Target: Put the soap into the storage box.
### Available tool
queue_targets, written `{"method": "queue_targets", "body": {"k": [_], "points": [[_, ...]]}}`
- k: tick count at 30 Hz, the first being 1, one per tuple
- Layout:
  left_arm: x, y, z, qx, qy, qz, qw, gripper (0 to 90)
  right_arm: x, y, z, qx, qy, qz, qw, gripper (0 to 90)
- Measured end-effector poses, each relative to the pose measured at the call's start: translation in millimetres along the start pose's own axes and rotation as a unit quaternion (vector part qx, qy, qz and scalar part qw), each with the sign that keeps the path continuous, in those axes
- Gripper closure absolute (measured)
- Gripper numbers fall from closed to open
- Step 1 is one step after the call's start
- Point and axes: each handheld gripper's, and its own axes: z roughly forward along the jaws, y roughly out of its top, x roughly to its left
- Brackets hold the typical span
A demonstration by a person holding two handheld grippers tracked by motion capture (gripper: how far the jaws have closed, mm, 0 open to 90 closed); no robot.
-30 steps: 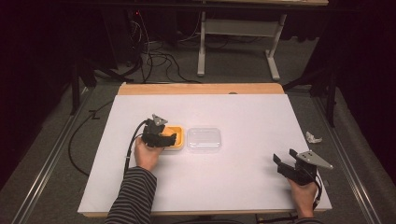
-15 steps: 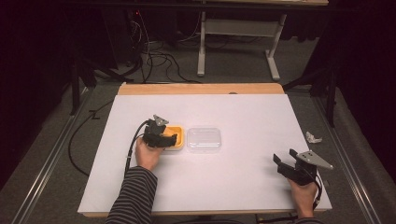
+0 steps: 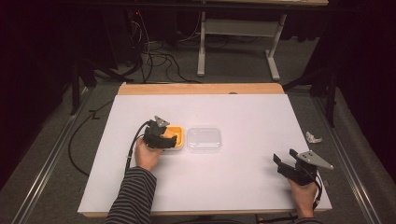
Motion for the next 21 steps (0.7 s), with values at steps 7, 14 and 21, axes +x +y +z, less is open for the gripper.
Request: {"method": "queue_targets", "body": {"k": [7,14,21], "points": [[2.6,-0.9,0.0,0.008,-0.007,-0.001,0.9999,25.6,0.0,0.2,0.3,0.002,0.001,0.000,1.0000,28.5],[4.1,-3.0,1.4,0.024,-0.005,-0.001,0.9997,25.5,-0.2,0.3,0.6,0.003,0.001,0.000,1.0000,28.5],[4.7,-3.3,3.0,0.025,-0.002,-0.005,0.9997,25.1,-0.4,0.3,0.8,0.003,0.002,0.002,1.0000,28.4]]}}
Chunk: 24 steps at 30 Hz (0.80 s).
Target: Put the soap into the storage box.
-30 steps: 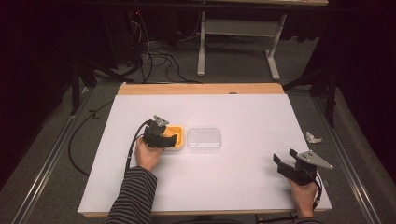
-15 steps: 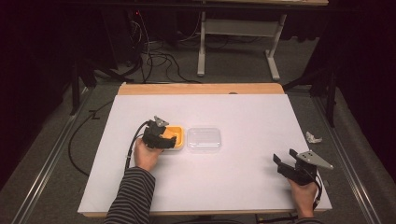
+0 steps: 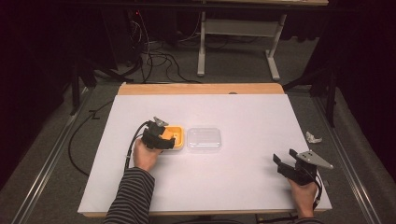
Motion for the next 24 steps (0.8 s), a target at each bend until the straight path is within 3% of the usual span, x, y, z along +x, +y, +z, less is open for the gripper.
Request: {"method": "queue_targets", "body": {"k": [12,24], "points": [[1.5,1.3,-9.7,-0.019,0.004,-0.006,0.9998,17.9,0.4,0.0,0.0,0.002,0.000,0.001,1.0000,28.5],[1.2,2.7,-34.7,-0.062,-0.005,-0.014,0.9980,18.0,-0.1,0.0,0.0,0.000,0.001,-0.001,1.0000,28.4]]}}
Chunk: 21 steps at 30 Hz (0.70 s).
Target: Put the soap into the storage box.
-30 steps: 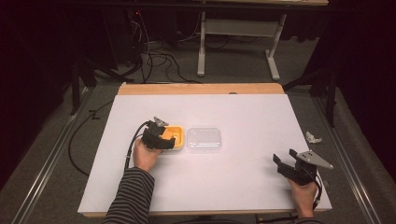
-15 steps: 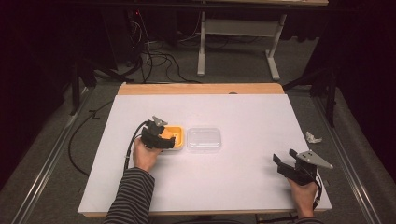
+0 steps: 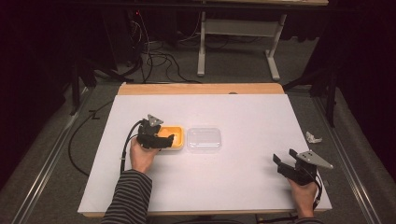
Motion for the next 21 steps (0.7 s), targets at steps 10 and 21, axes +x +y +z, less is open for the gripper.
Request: {"method": "queue_targets", "body": {"k": [10,21], "points": [[-1.1,1.3,-23.5,-0.028,-0.008,-0.007,0.9996,18.4,0.6,0.1,0.4,0.002,0.000,-0.002,1.0000,28.6],[2.5,-6.4,-44.1,-0.056,-0.016,-0.032,0.9978,19.0,0.7,0.1,0.5,0.002,0.000,-0.002,1.0000,28.6]]}}
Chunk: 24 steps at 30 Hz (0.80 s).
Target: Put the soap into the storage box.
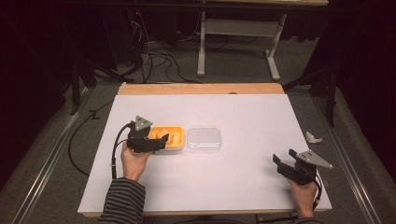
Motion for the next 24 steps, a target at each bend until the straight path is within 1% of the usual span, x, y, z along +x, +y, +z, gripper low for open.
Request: {"method": "queue_targets", "body": {"k": [1,2,4,6,7,9,12,13,24], "points": [[0.5,-0.8,-1.7,0.002,-0.001,0.001,1.0000,19.0,0.1,0.0,0.1,0.000,0.000,0.000,1.0000,28.6],[0.0,-1.7,-2.7,-0.002,0.000,-0.002,1.0000,19.0,0.1,0.1,0.2,0.001,0.000,-0.001,1.0000,28.6],[-0.6,-3.5,-5.3,-0.005,-0.002,-0.004,1.0000,19.0,0.3,0.0,0.1,0.002,-0.001,0.000,1.0000,28.6],[-1.3,-4.7,-7.8,-0.001,-0.001,-0.001,1.0000,19.0,0.3,0.0,0.2,0.002,-0.001,-0.001,1.0000,28.6],[-1.9,-5.0,-8.2,-0.002,-0.001,-0.002,1.0000,18.9,0.4,0.1,0.3,0.001,-0.001,-0.001,1.0000,28.6],[-2.5,-5.8,-10.3,-0.003,-0.005,-0.003,1.0000,19.0,0.4,0.1,0.3,0.002,-0.001,-0.002,1.0000,28.6],[-3.8,-7.1,-12.7,-0.005,-0.008,-0.008,0.9999,19.0,0.4,0.0,0.2,0.001,-0.001,-0.001,1.0000,28.6],[-3.9,-7.5,-13.9,-0.006,-0.009,-0.007,0.9999,19.0,0.5,0.1,0.2,0.001,-0.001,0.000,1.0000,28.6],[-5.4,-13.7,-26.2,-0.016,-0.011,-0.020,0.9996,19.3,1.0,0.2,0.5,0.004,-0.001,-0.003,1.0000,28.7]]}}
